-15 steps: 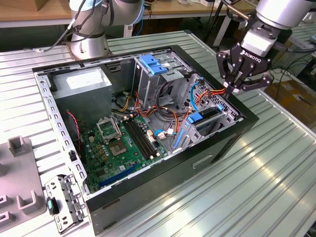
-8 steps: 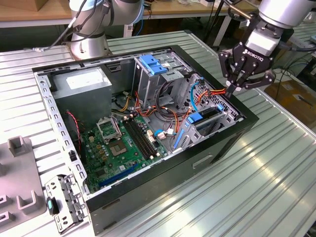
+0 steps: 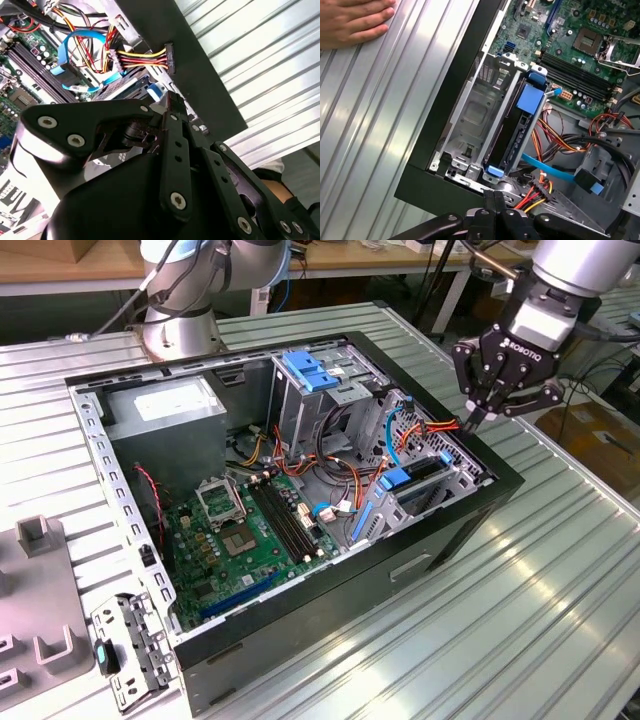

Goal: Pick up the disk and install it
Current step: 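Insert the first disk wire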

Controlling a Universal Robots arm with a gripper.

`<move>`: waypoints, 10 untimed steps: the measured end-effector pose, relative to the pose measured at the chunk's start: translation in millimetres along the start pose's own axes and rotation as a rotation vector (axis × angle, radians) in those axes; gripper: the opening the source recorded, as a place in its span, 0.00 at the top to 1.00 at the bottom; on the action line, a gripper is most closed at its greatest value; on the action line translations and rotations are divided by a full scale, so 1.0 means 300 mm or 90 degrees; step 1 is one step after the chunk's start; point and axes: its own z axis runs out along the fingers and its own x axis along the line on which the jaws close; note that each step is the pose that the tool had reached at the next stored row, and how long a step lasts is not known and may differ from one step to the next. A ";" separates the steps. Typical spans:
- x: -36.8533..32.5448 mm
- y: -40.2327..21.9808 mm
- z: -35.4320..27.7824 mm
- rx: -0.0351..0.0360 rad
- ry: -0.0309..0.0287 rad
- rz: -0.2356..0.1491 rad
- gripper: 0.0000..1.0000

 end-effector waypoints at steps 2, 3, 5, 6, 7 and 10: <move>0.002 -0.007 0.001 0.0001 0.0002 -0.009 0.89; 0.003 -0.008 0.001 0.0000 0.0004 -0.015 0.89; 0.003 -0.009 0.001 0.0002 0.0007 -0.035 0.89; 0.003 -0.009 0.002 0.0003 0.0010 -0.055 0.82; 0.003 -0.009 0.002 0.0004 0.0013 -0.072 0.82; 0.004 -0.013 0.003 0.0006 0.0015 -0.095 0.82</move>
